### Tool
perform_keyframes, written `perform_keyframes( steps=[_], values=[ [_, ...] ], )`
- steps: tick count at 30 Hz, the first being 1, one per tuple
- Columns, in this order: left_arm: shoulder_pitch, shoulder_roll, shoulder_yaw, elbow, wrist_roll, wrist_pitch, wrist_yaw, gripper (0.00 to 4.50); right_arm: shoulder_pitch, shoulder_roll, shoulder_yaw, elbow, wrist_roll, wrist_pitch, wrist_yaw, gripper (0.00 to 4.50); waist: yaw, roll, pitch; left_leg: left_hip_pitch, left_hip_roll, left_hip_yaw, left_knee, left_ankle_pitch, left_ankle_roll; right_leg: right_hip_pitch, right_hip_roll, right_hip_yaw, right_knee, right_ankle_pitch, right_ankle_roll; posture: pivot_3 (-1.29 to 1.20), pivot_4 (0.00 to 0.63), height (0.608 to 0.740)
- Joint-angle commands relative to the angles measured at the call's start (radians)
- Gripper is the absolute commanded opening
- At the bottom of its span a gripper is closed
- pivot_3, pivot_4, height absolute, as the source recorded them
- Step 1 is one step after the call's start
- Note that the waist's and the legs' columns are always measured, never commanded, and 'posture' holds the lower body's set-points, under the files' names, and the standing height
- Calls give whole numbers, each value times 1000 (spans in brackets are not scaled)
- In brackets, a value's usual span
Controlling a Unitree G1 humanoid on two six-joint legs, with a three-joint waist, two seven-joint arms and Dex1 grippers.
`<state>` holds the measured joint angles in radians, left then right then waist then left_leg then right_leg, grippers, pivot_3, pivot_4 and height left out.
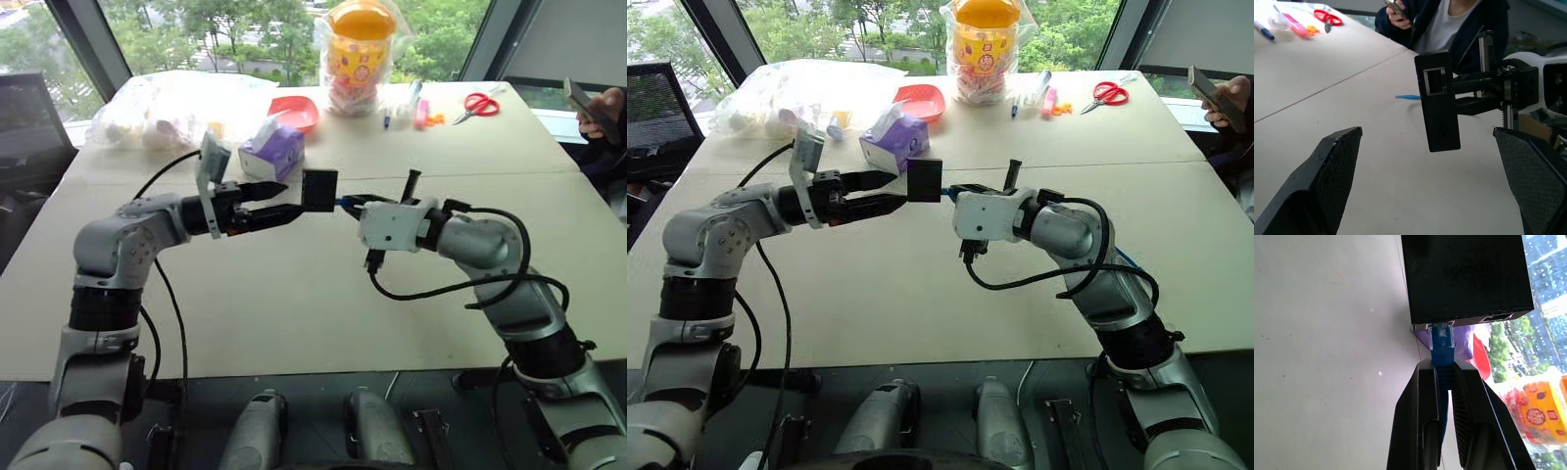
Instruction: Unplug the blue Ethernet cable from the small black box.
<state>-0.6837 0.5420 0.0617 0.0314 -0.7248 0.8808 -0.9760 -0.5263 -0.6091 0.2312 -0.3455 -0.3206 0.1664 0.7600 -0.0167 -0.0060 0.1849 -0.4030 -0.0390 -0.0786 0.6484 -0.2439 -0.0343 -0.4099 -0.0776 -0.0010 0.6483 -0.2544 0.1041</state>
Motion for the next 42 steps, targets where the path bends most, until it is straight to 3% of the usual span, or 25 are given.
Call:
perform_keyframes(
  steps=[1,10,13,19,23,27,30,36,37,42],
  values=[
    [-45,-10,9,-11,-41,29,-19,4500,-20,-7,9,-41,-49,-38,-29,39,1,0,0,0,0,0,0,0,0,0,0,0,0,0,0,0,150,740],
    [-47,-41,16,-14,-56,44,-2,4500,-11,-1,33,-66,-67,-63,-11,39,2,0,0,-1,0,-1,-1,0,0,0,0,0,-1,0,0,0,150,740],
    [-16,-46,-8,-44,-46,35,-6,3680,-21,6,40,-77,-71,-59,-5,0,0,0,0,-1,0,-1,-1,0,0,0,0,0,-1,0,0,0,150,740],
    [-9,-52,-11,-42,-41,20,-2,640,-23,7,44,-92,-68,-48,8,0,3,0,0,-1,0,-1,0,0,0,0,0,0,-1,0,0,0,150,740],
    [-17,-47,-10,-28,-35,21,-3,516,-25,5,43,-95,-54,-25,31,0,3,0,0,-1,0,-1,0,0,0,0,0,0,-1,0,0,0,150,740],
    [-28,-26,-13,-5,-29,36,-18,516,-19,51,3,-139,105,163,117,0,3,0,0,-1,0,-2,-1,0,0,0,0,0,-1,0,0,0,150,740],
    [-37,10,-27,18,-23,43,-64,516,-35,73,-67,-189,292,392,205,1226,2,0,0,-1,0,-2,-1,0,0,0,0,0,-1,0,0,0,150,740],
    [-49,84,-69,10,-18,36,-182,516,-181,66,-253,-208,726,1002,328,4242,3,0,0,-1,0,-3,-1,0,0,0,-1,-1,-1,0,-1,0,150,740],
    [-54,89,-67,12,-25,44,-195,516,-215,86,-284,-184,765,1083,311,4478,3,0,0,-1,0,-3,-1,0,0,0,-1,-1,-1,0,-1,0,150,740],
    [-77,113,-72,5,-31,45,-263,516,-294,195,-375,-26,882,1308,224,4478,3,0,0,-2,0,-3,-1,0,0,-1,-2,-1,-1,-1,-2,0,150,740]
  ],
)
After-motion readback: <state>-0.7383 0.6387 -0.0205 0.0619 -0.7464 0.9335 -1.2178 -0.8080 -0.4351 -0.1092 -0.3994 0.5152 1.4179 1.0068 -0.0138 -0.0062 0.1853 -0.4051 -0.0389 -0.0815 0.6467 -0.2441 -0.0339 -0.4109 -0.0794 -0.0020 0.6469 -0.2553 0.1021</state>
